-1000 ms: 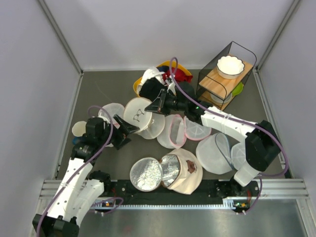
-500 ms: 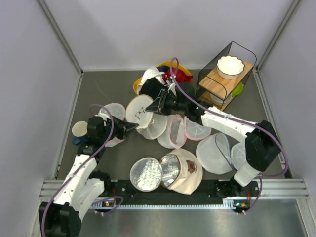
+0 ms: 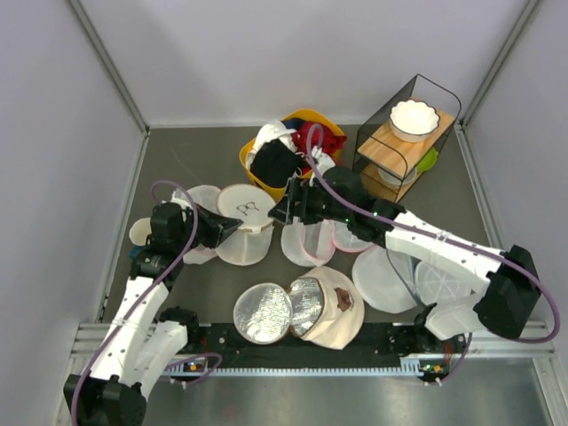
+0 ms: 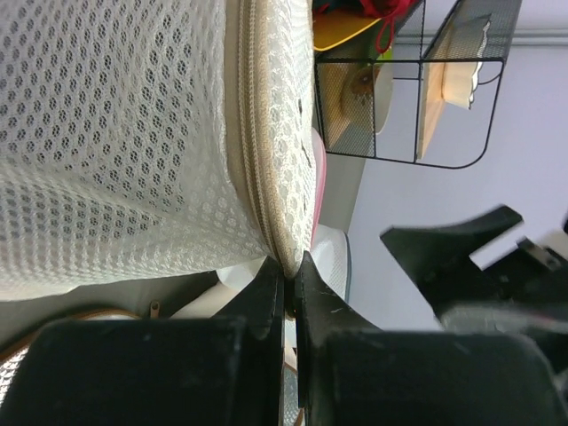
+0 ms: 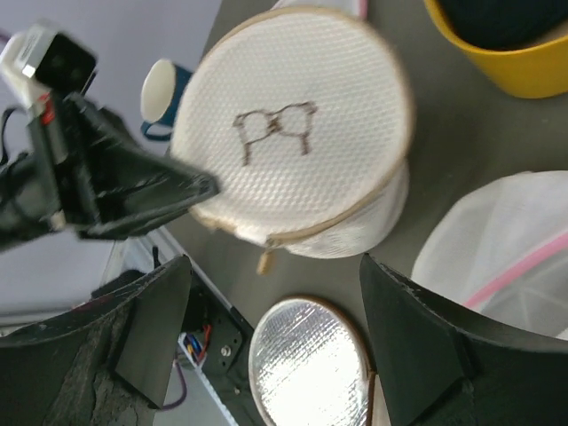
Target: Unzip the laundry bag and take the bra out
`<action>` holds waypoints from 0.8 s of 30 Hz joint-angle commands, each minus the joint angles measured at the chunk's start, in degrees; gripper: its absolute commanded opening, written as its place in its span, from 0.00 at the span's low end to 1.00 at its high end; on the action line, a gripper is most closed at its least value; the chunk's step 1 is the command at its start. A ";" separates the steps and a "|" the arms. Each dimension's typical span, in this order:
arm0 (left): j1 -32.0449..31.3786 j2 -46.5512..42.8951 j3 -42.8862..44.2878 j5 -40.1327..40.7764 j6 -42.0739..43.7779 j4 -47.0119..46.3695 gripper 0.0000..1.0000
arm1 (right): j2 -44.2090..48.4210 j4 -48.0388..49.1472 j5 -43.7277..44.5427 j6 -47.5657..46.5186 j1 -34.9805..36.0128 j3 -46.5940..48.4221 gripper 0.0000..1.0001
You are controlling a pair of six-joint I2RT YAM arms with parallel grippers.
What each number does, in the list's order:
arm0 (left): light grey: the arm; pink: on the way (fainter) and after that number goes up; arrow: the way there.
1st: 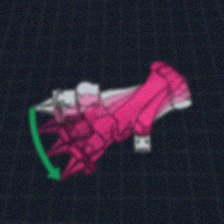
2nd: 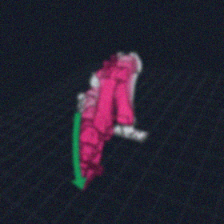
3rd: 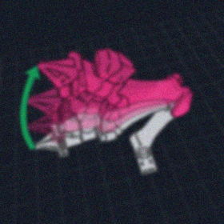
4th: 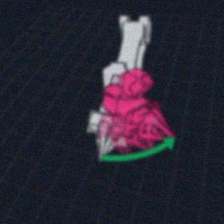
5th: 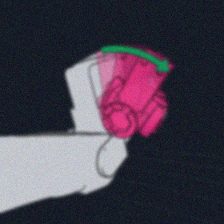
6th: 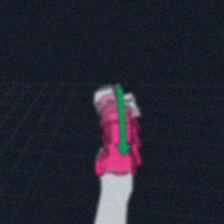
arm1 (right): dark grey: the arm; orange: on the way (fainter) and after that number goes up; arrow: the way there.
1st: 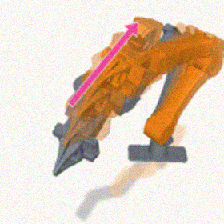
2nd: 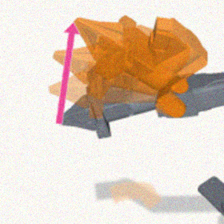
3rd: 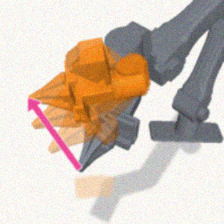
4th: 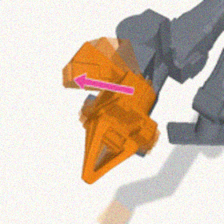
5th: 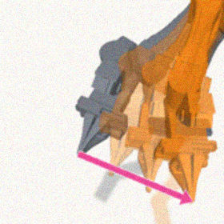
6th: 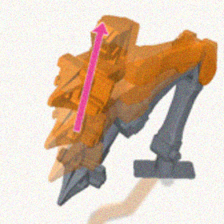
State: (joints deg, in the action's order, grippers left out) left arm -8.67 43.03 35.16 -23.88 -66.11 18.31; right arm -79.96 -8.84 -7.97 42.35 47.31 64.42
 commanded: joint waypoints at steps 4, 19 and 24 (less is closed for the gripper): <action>-0.03 1.01 1.93 0.85 -0.51 0.50 0.00 | -2.38 -3.63 2.96 -8.68 8.23 4.21 0.66; -0.03 0.31 3.16 0.94 0.10 2.70 0.00 | -9.15 -9.00 4.80 -9.83 12.81 10.37 0.50; -0.03 0.13 3.34 0.94 0.01 2.70 0.00 | -11.35 -9.35 5.33 -10.27 12.90 11.86 0.47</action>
State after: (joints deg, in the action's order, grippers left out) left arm -8.67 44.23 36.23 -23.00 -66.11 22.04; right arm -89.82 -18.20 -3.81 33.26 59.53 72.55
